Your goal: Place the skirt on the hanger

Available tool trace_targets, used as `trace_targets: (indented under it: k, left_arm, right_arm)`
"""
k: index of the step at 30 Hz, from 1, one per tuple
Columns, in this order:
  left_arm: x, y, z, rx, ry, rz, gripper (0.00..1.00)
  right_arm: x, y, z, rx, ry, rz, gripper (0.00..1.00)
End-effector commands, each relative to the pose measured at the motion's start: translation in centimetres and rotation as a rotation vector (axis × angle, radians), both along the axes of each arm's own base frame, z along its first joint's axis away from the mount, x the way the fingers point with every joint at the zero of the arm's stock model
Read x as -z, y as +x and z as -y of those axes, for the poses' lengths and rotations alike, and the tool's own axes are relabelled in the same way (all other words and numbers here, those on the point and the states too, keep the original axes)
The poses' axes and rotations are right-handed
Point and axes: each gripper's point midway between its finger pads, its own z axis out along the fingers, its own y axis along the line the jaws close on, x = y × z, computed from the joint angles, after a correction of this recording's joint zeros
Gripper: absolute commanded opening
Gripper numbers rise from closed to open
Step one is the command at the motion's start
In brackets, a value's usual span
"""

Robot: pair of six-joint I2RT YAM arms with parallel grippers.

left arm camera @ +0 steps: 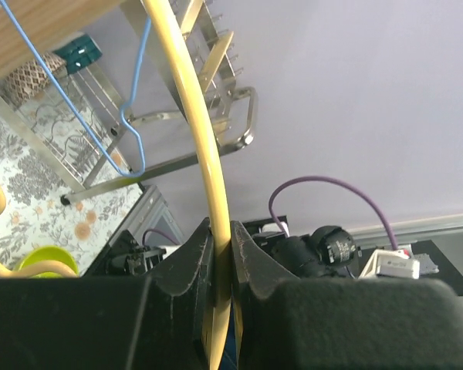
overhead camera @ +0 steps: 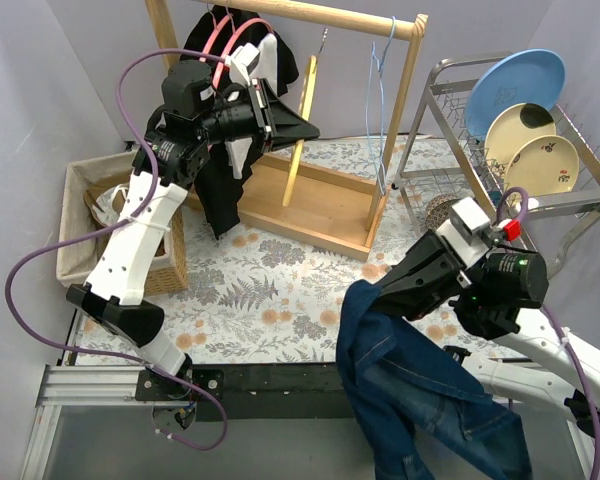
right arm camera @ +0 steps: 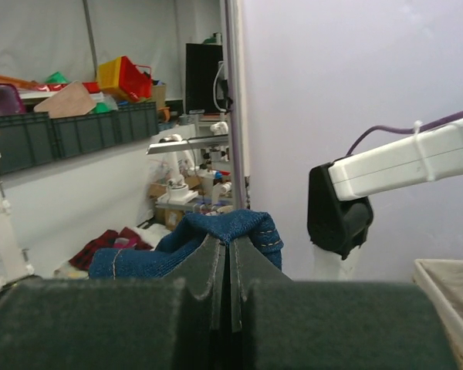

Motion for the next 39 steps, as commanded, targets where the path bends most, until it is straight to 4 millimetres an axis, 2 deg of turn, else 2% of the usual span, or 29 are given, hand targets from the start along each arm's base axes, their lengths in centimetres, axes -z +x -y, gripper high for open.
trace_targets:
  k: [1,9,11,17,27,30,31,32,34,35,36,37,38,39]
  left_arm:
    - [-3.5,0.6,-1.5,-0.013,-0.075,0.123,0.00]
    - [-4.1,2.3,-2.0,0.027,-0.126,0.168,0.00]
    - [-3.4,3.2,-1.8,0.046,-0.126,0.146,0.00]
    - [-3.1,3.9,-1.4,0.084,-0.135,0.172,0.00]
    - [-1.6,7.3,-1.2,0.051,-0.137,0.165,0.00]
    - [-0.7,8.3,-1.2,0.038,-0.139,0.143,0.00]
    - [-0.2,8.7,-1.2,0.029,-0.135,0.136,0.04]
    - [-0.1,8.8,-1.2,0.024,-0.134,0.138,0.20]
    - [-0.3,8.5,-1.3,0.021,-0.135,0.174,0.42]
    - [-0.1,7.9,-1.6,0.017,-0.137,0.179,0.72]
    - [-1.1,7.1,-1.9,0.010,-0.159,0.234,0.83]
    - [-1.8,6.8,-2.3,-0.020,-0.178,0.273,0.94]
    - [-2.3,5.4,-2.9,-0.037,-0.192,0.316,0.98]
    - [-2.7,4.8,-3.3,-0.060,-0.199,0.338,0.98]
  right_arm:
    - [-2.2,-2.5,3.4,-0.046,0.167,0.098,0.01]
    - [-2.6,-3.1,4.4,-0.015,0.178,0.161,0.01]
    - [-2.6,-3.1,4.4,-0.007,0.176,0.164,0.01]
    - [-2.2,-2.8,4.3,0.022,0.173,0.172,0.01]
    - [-1.6,-2.6,4.2,0.043,0.168,0.181,0.01]
    - [-1.4,-2.4,4.1,0.055,0.163,0.181,0.01]
    - [-1.4,-2.4,4.0,0.058,0.161,0.180,0.01]
    - [-1.4,-2.3,4.1,0.061,0.162,0.179,0.01]
    - [-1.4,-2.2,4.1,0.069,0.159,0.171,0.01]
    - [-1.5,-2.1,4.1,0.074,0.159,0.169,0.01]
    - [-1.7,-2.0,4.1,0.084,0.161,0.162,0.01]
    - [-1.9,-1.9,4.2,0.089,0.162,0.162,0.01]
    - [-2.0,-2.0,4.3,0.091,0.164,0.161,0.01]
    - [-2.5,-1.9,4.4,0.099,0.167,0.154,0.01]
